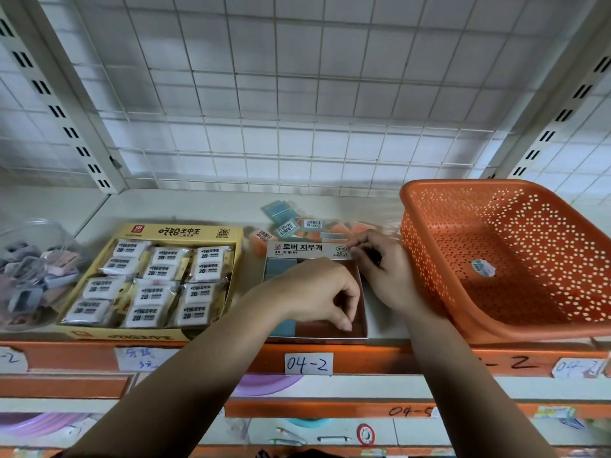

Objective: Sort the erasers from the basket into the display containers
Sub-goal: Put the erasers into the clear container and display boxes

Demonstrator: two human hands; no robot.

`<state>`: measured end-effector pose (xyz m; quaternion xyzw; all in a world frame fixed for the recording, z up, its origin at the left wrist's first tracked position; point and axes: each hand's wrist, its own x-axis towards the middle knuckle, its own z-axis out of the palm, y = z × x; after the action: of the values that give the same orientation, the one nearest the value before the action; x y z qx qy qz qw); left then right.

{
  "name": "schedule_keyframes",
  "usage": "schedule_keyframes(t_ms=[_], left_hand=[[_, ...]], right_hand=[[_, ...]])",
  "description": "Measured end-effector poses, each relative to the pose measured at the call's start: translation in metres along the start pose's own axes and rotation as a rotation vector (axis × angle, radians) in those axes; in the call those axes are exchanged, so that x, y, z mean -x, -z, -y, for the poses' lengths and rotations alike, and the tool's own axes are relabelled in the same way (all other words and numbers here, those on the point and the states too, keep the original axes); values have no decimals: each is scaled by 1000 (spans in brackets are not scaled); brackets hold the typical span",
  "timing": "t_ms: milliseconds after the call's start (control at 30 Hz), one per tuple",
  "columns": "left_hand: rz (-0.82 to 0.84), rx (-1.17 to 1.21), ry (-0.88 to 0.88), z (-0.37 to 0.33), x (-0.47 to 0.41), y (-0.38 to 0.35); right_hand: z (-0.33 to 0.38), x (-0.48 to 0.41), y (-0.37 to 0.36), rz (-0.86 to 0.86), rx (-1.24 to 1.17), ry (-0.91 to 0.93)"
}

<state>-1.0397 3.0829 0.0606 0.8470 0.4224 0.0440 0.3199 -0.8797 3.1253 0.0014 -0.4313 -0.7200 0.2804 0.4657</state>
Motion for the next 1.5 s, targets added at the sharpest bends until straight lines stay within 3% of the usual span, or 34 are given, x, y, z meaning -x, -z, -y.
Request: schedule_keyframes(t_ms=[200,333,533,767,1000,1233,1500], left_hand=[[-49,4,-14,4,5,8],[-251,38,31,13,19,49],[-558,19,162,46,29,102],[-781,89,244,86,14,79],[-863,160,270,99,16,74],[-838,102,242,98,12,68],[-822,184,177,88,13,73]], right_hand=[[4,0,1,-54,75,1],[19,-8,1,-95,261,56],[30,-41,-11,91,361,28],[21,-76,-20,232,621,-109],[12,-84,-9,245,710,-324],[7,-76,-3,119,694,-437],[0,-67,2,93,687,-402]])
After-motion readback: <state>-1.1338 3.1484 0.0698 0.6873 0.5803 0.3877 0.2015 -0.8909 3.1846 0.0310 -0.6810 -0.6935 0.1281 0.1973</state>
